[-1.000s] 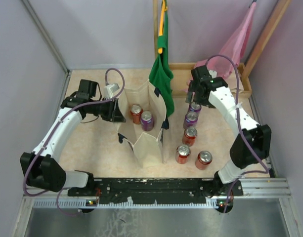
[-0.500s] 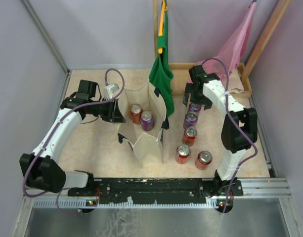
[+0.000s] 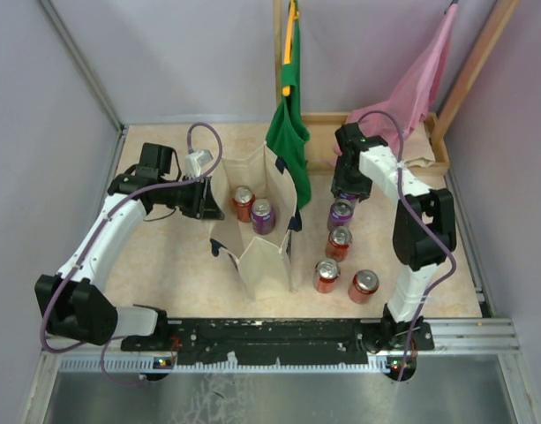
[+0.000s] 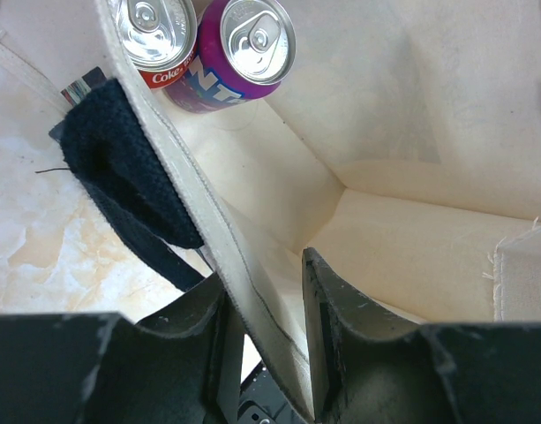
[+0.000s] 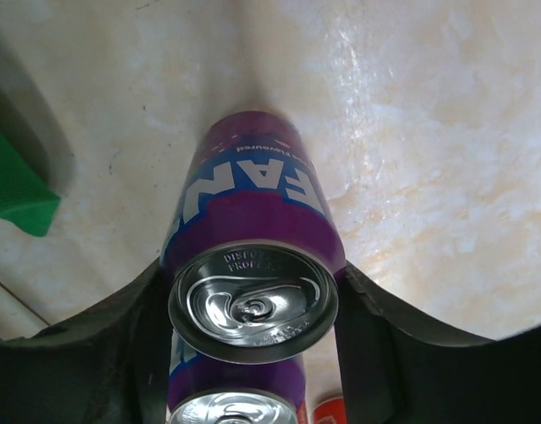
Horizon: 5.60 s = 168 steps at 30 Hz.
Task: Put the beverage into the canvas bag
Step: Pick up the drink from the center of the board, then place the drink in the canvas bag.
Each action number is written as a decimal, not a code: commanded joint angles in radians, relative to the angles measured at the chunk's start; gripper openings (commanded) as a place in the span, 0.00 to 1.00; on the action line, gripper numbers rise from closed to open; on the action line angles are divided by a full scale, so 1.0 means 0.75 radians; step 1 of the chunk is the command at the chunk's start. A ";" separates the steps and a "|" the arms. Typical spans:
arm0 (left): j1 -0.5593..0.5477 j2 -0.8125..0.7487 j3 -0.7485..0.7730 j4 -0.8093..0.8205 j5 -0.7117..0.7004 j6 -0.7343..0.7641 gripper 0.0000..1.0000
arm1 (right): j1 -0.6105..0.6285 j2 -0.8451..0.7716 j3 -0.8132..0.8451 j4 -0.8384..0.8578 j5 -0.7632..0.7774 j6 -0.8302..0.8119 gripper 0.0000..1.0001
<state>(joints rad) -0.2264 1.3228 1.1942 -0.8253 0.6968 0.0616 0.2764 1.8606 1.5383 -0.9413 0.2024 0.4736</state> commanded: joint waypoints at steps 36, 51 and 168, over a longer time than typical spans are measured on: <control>-0.003 0.007 0.058 -0.050 0.017 0.004 0.36 | 0.409 -0.504 0.735 -0.132 -0.442 0.083 0.00; -0.003 -0.102 0.025 -0.096 -0.028 0.008 0.02 | 0.832 -0.298 0.603 -0.042 -0.218 0.029 0.00; -0.003 0.001 0.100 -0.016 -0.033 0.092 0.48 | 0.928 0.171 0.548 0.209 -0.022 -0.583 0.00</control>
<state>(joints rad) -0.2245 1.3159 1.2648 -0.8745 0.6266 0.1410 0.9588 1.9911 1.8874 -0.8677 0.1719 0.0990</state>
